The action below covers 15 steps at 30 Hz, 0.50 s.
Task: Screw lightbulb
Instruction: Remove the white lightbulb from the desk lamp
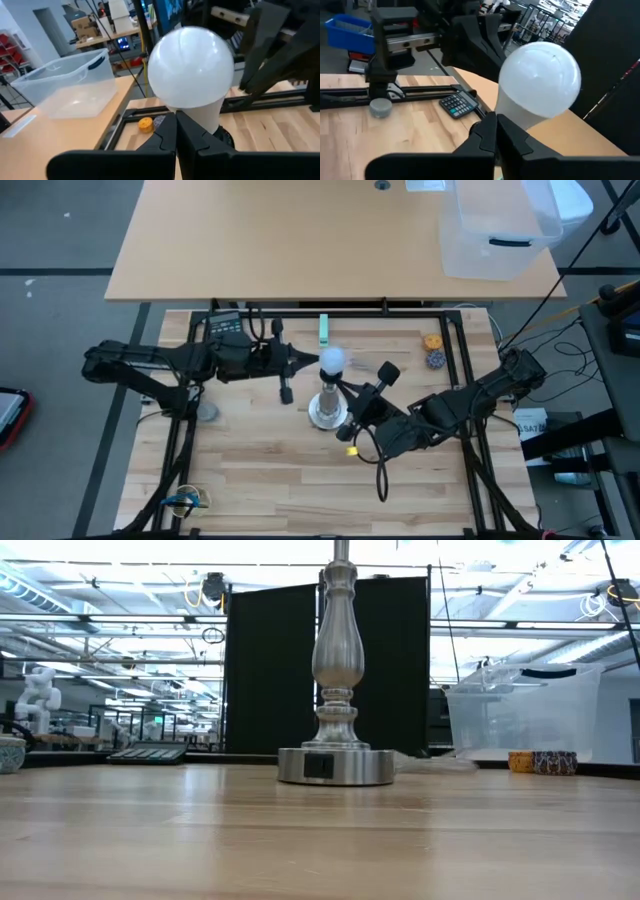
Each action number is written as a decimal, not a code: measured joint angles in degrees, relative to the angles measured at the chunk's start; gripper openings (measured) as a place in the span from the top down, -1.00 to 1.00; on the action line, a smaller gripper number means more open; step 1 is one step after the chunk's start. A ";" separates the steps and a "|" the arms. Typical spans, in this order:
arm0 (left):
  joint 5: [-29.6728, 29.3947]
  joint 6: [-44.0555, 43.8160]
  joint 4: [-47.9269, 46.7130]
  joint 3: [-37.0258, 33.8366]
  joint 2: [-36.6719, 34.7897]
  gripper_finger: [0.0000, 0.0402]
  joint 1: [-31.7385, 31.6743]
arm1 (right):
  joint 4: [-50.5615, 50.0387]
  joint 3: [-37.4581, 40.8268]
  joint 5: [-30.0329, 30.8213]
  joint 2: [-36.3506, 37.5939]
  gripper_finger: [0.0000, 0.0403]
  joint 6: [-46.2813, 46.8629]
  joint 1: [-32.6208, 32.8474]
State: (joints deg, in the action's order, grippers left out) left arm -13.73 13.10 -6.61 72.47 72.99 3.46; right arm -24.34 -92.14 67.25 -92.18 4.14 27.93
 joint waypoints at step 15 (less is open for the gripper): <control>-4.68 -3.03 -7.41 0.00 -2.20 1.00 6.34 | -10.10 -0.01 -14.91 0.04 1.00 6.08 6.03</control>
State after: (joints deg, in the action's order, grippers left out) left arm -18.41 10.07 -14.02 72.47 70.79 9.80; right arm -34.44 -92.15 52.34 -92.14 10.22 33.96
